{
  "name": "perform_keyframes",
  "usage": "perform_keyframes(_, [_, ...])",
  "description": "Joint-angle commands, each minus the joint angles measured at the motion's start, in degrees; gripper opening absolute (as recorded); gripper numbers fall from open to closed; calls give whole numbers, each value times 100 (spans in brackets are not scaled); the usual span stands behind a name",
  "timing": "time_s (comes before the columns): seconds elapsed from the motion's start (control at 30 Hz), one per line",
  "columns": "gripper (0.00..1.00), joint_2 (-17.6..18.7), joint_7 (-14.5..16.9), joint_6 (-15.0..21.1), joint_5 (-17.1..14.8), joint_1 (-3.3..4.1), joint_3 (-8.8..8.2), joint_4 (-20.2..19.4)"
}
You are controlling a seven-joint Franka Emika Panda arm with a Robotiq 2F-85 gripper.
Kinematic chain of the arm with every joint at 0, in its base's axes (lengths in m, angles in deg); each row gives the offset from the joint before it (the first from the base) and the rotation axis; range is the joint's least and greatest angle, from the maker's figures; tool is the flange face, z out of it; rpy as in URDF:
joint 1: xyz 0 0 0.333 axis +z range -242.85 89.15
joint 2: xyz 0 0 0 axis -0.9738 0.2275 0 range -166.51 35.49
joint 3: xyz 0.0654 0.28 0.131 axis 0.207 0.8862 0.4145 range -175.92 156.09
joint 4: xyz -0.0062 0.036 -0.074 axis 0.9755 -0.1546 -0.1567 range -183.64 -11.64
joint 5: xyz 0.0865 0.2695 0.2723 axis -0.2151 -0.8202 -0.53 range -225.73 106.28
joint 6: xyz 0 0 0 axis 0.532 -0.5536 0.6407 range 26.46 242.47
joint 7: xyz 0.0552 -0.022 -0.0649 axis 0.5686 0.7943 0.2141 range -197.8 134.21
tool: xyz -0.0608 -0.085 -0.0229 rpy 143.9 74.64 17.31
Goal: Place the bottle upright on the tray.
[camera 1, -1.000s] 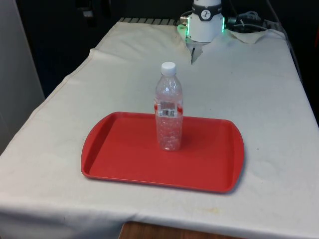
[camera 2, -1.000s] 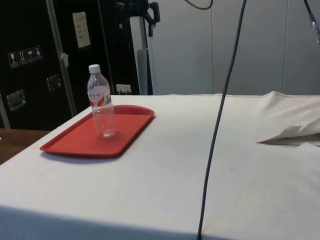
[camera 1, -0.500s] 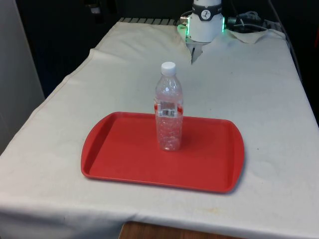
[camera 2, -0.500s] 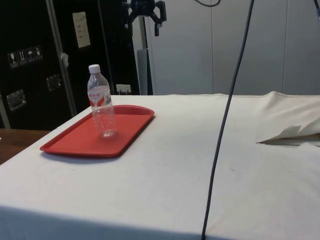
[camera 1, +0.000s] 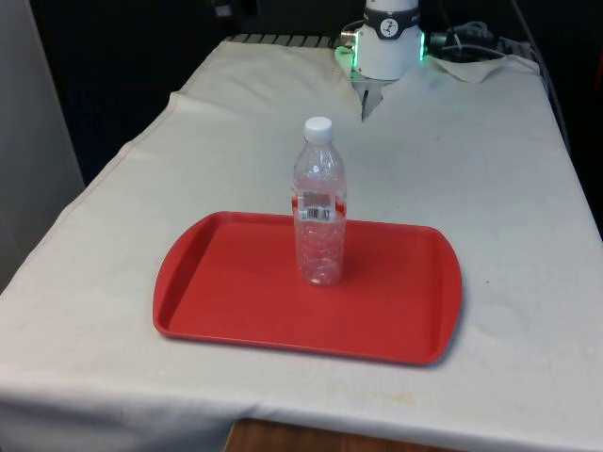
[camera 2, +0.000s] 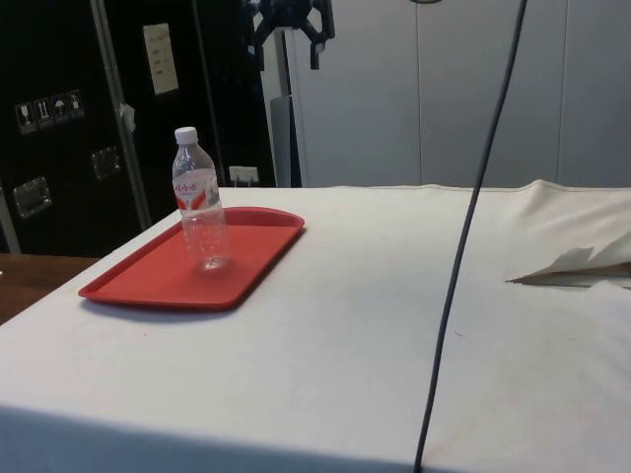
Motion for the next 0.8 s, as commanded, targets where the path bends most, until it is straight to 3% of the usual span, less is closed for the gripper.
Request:
perform_keyframes(0.0, [100,-103,-80,155,109,69,-6,-109])
perform_keyframes(0.03, [100,-63,-29,6,29,0,40,-52])
perform_keyframes(0.07, [100,-155,-109,155,138,63,34,-149])
perform_keyframes(0.3, [100,-533,-332,195,321,52,321,-458])
perform_keyframes(0.33, [100,-458,-252,52,218,0,321,-384])
perform_keyframes(0.37, [100,-607,-378,201,361,46,384,-521])
perform_keyframes(0.6, [100,-917,-584,258,504,40,647,-785])
perform_keyframes(0.63, [100,-859,-504,109,413,0,647,-722])
perform_keyframes(0.67, [100,-951,-607,264,521,34,682,-814])
perform_keyframes(0.77, [100,-1049,-670,286,550,34,773,-900])
